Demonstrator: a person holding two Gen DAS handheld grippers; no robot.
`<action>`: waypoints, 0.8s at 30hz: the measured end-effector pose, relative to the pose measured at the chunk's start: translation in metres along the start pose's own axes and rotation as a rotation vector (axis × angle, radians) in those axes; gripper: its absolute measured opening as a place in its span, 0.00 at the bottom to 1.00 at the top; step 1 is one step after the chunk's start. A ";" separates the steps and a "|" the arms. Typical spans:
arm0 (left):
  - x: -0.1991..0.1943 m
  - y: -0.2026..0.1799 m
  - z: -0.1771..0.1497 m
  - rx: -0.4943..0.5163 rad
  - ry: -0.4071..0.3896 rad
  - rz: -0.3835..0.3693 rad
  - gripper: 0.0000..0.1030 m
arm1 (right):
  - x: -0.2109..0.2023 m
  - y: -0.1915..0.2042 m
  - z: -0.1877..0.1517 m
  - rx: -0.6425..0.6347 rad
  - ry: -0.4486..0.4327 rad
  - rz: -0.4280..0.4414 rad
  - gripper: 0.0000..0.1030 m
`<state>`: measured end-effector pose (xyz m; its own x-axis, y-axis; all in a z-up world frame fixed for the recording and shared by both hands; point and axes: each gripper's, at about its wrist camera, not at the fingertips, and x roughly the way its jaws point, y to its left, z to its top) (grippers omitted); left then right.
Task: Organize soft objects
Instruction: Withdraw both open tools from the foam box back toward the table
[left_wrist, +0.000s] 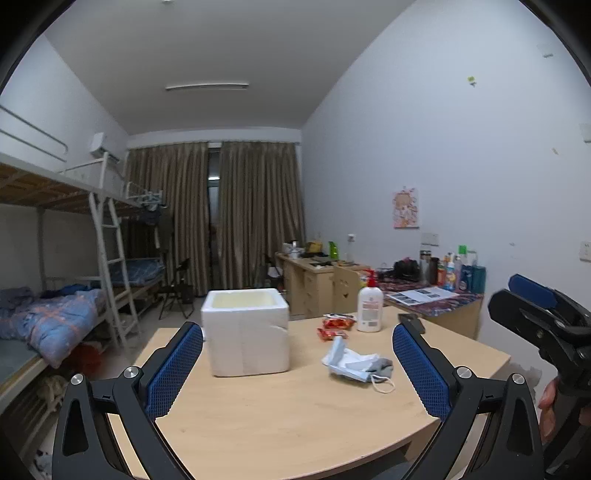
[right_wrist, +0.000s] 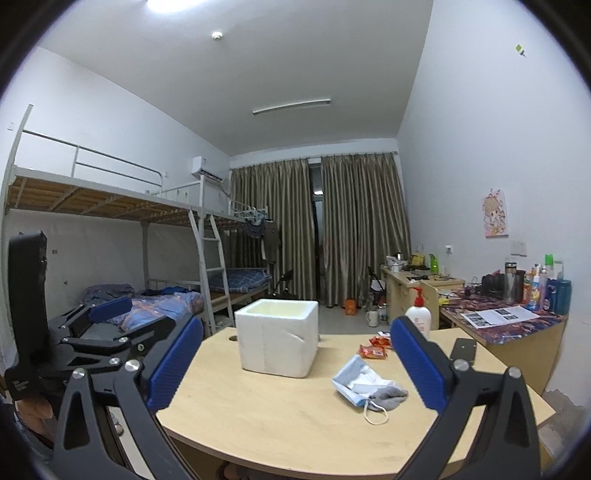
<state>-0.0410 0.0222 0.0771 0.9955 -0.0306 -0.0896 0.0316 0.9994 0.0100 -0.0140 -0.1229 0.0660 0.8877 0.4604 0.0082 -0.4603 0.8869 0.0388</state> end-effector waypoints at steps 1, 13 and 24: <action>0.003 -0.003 -0.002 0.008 0.000 -0.007 1.00 | 0.001 -0.003 -0.002 0.011 -0.006 -0.009 1.00; 0.049 -0.028 -0.028 0.032 0.068 -0.088 1.00 | 0.021 -0.036 -0.031 0.050 0.086 -0.090 1.00; 0.077 -0.025 -0.043 -0.016 0.113 -0.091 1.00 | 0.025 -0.056 -0.048 0.096 0.149 -0.153 1.00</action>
<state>0.0314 -0.0047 0.0270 0.9723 -0.1201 -0.2008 0.1186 0.9928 -0.0191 0.0338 -0.1596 0.0156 0.9323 0.3279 -0.1524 -0.3113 0.9423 0.1229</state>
